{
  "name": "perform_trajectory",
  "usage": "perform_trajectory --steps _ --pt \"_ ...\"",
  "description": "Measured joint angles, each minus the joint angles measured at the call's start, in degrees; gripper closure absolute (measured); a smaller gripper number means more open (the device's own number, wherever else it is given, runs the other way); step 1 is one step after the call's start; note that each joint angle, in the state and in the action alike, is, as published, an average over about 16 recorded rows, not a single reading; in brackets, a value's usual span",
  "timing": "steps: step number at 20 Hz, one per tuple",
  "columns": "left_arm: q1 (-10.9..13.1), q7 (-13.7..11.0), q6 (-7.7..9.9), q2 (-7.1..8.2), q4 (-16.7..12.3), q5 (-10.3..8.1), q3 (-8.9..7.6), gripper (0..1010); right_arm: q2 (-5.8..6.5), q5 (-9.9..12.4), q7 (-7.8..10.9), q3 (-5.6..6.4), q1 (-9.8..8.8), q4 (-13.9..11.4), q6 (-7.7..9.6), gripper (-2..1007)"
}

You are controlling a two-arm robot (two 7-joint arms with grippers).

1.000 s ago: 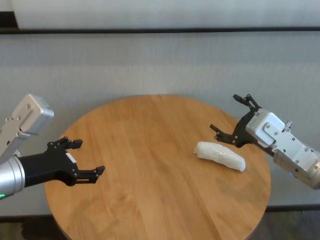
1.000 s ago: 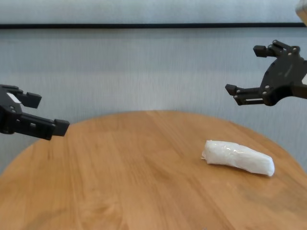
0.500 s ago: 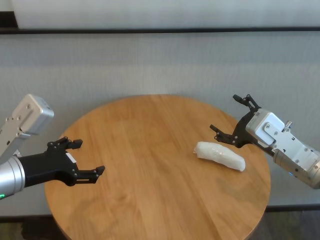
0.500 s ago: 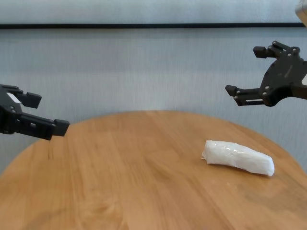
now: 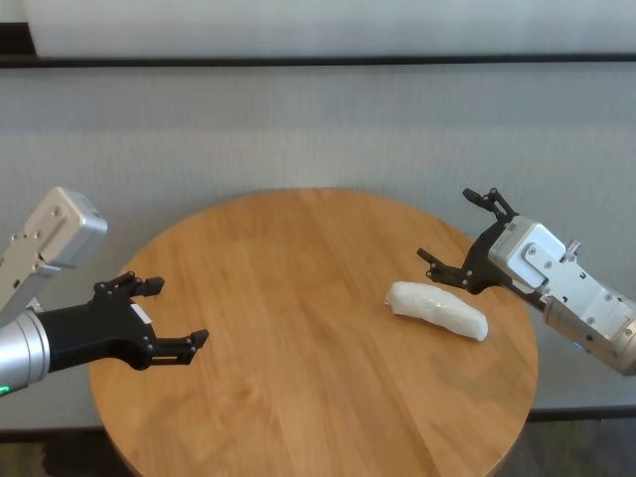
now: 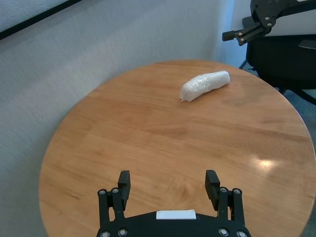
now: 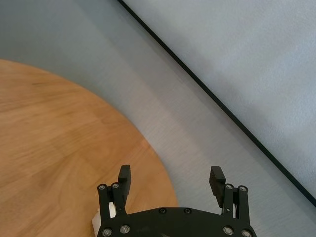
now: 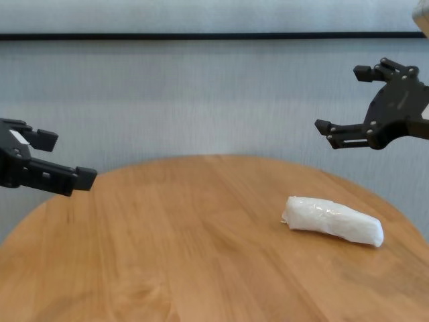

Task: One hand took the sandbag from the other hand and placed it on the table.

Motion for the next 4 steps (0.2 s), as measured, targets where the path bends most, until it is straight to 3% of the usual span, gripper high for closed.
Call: perform_trajectory --steps 4 --pt "0.0 0.0 0.00 0.00 0.0 0.00 0.00 10 0.01 0.0 0.01 -0.01 0.01 0.0 0.01 0"
